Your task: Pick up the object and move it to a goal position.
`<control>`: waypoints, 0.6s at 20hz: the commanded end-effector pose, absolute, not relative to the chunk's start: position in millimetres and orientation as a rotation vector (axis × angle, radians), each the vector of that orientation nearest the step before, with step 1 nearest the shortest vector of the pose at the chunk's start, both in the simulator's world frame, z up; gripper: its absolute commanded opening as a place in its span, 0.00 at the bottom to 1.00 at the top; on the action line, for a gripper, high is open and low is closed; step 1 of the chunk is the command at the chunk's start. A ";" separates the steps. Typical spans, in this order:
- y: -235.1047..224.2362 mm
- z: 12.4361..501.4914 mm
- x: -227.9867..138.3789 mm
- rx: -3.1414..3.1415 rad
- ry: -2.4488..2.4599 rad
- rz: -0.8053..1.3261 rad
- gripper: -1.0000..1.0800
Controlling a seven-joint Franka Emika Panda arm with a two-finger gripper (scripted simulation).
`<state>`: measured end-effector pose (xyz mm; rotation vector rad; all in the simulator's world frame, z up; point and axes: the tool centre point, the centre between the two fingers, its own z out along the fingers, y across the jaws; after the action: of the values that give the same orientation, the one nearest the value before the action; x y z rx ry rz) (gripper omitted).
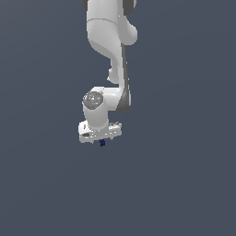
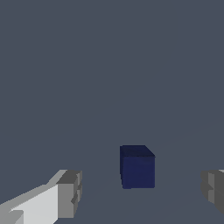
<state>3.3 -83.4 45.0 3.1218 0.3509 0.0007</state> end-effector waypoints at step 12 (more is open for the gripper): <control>-83.7 13.2 3.5 3.121 0.355 0.000 0.00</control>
<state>3.2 -83.7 13.3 3.1217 0.3546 -0.0009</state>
